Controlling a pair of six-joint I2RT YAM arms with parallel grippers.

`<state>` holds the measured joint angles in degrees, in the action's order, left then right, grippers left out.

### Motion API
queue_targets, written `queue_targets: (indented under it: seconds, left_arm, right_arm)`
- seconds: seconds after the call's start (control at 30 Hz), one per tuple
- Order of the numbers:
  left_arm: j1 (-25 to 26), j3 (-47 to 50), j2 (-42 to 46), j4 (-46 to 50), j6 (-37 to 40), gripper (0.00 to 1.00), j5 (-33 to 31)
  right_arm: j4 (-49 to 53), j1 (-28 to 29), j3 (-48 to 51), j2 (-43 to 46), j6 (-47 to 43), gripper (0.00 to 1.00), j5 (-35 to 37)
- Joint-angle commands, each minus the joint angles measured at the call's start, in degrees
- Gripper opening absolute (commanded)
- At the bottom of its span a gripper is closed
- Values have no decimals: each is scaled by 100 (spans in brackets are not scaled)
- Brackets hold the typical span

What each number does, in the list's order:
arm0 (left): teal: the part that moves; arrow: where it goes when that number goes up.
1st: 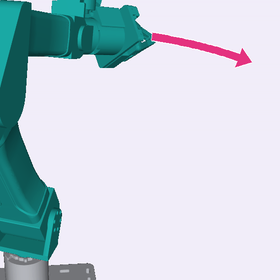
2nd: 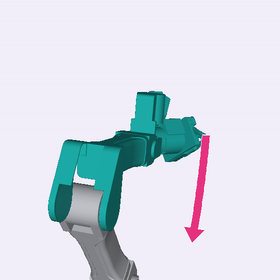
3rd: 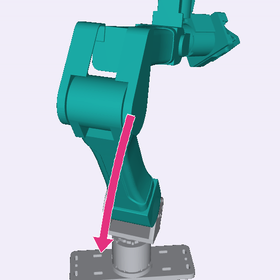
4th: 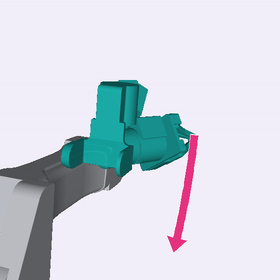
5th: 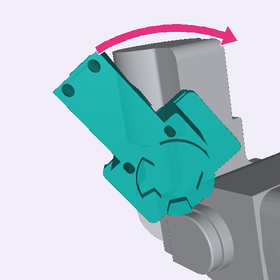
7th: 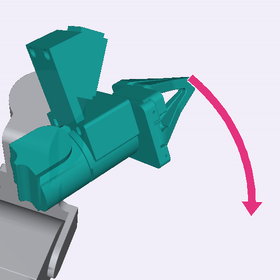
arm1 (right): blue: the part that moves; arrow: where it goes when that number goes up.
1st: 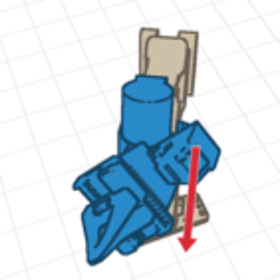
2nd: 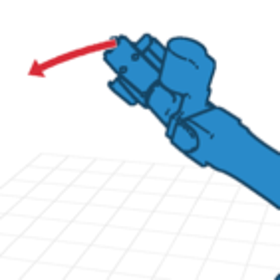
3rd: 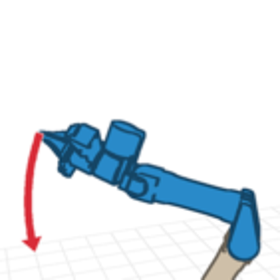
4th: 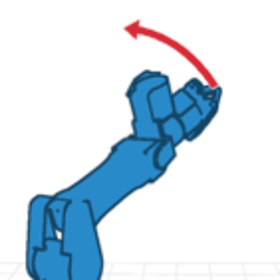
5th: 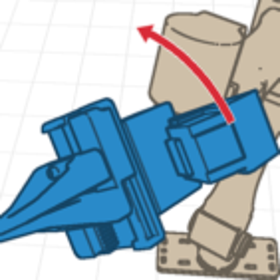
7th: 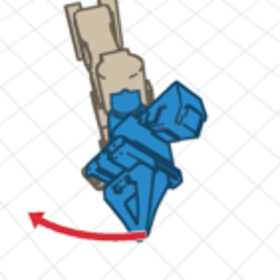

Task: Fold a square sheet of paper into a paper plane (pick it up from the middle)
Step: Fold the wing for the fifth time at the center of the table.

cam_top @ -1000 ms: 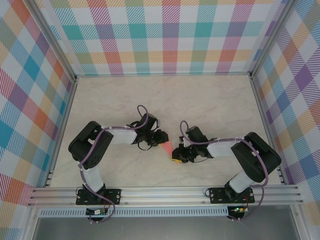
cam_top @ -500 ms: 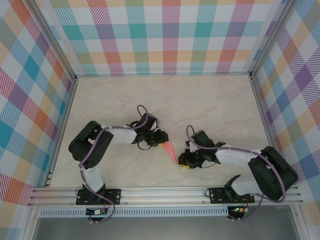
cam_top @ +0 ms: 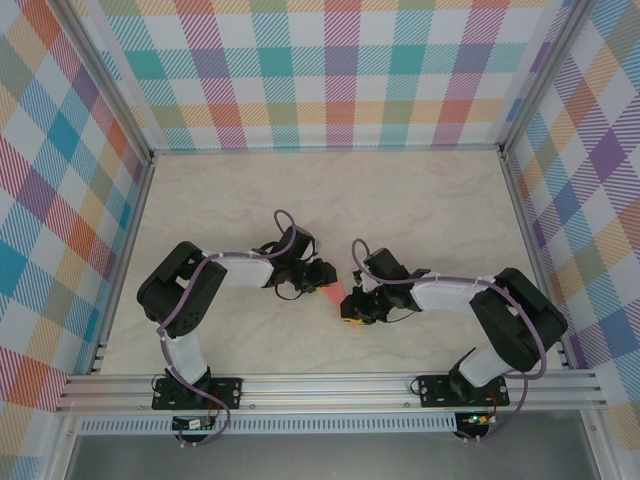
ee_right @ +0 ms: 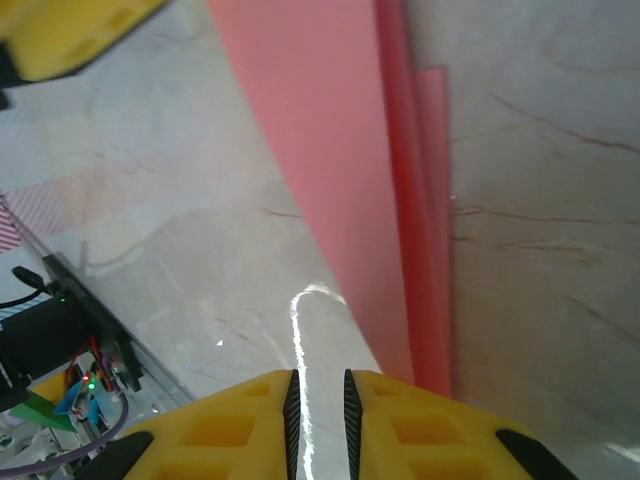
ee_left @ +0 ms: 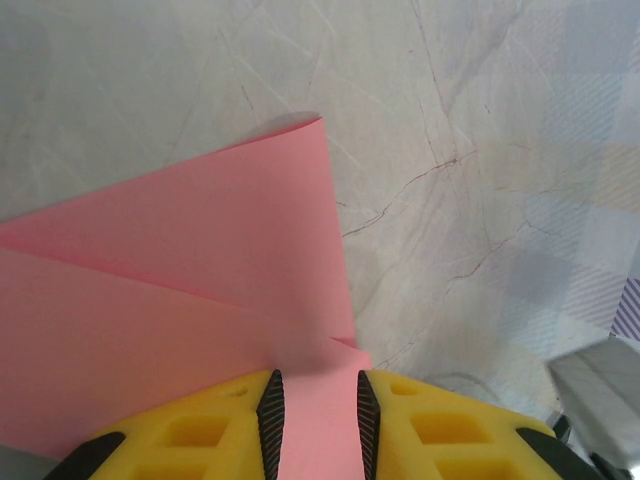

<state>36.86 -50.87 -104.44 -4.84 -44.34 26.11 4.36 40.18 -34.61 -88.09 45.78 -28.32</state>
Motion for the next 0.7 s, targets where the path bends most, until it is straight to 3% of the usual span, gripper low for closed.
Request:
queue_targets:
  seconds: [0.0,0.17,0.3,0.5,0.67]
  left_arm:
    - [-39,87,-306,441,22,29,-228]
    - [-39,96,-287,464,39,29,-238]
    - [-39,89,-253,469,44,29,-230]
    - [-24,-51,-50,577,98,31,-150]
    - [7,-349,250,1060,267,32,-334]
  right_arm:
    - [164,33,258,-72,-96,20,81]
    - [451,32,762,625,-55,22,250]
    - [1247,28,778,1359,-166,25,635]
    - [2340,7,372,2370,-266,51,1537]
    - [2865,-19,-80,2518,-388,68,2160]
